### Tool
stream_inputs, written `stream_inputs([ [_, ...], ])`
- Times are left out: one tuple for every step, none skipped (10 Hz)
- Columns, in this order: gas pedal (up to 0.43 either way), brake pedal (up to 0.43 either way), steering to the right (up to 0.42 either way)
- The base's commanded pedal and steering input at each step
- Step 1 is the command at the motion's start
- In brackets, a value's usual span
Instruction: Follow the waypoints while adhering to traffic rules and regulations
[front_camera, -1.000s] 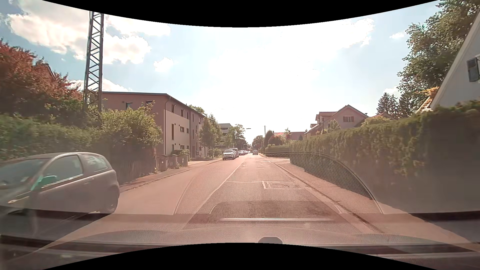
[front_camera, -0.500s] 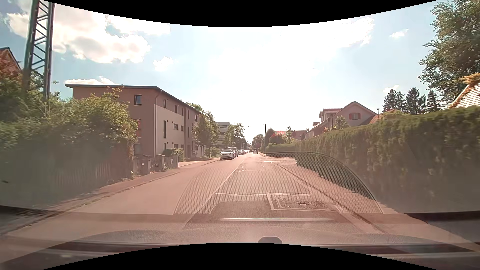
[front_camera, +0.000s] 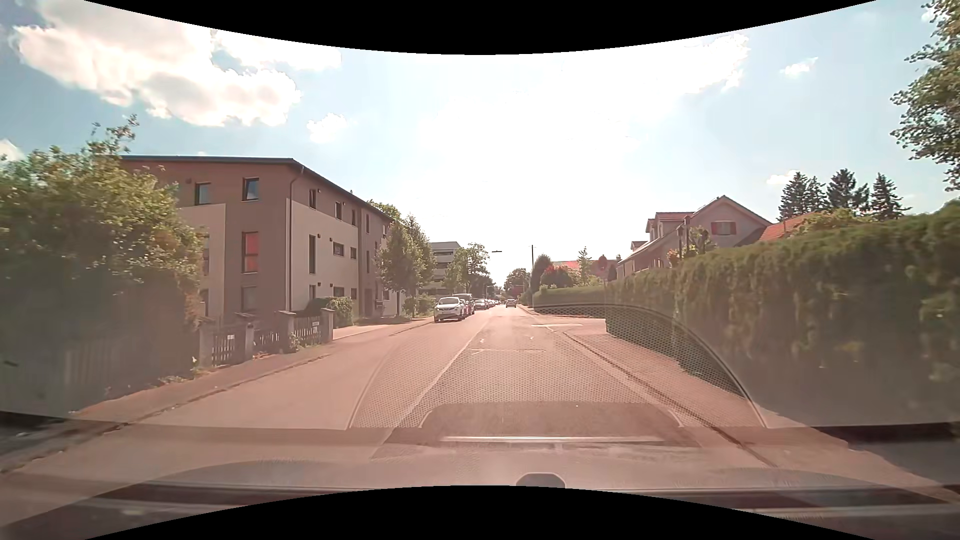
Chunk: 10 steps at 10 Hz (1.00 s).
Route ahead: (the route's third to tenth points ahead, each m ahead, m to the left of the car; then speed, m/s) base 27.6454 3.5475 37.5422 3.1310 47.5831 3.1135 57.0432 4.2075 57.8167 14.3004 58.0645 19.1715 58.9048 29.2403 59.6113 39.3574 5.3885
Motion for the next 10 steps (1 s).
stream_inputs([
  [0.039,0.0,-0.002],
  [0.039,0.0,-0.002],
  [0.047,0.0,-0.002],
  [0.047,0.0,-0.002],
  [0.047,0.0,-0.002],
  [0.047,0.0,-0.001],
  [0.047,0.0,-0.001],
  [0.047,0.0,-0.001],
  [0.047,0.0,-0.001],
  [0.039,0.0,-0.001],
])
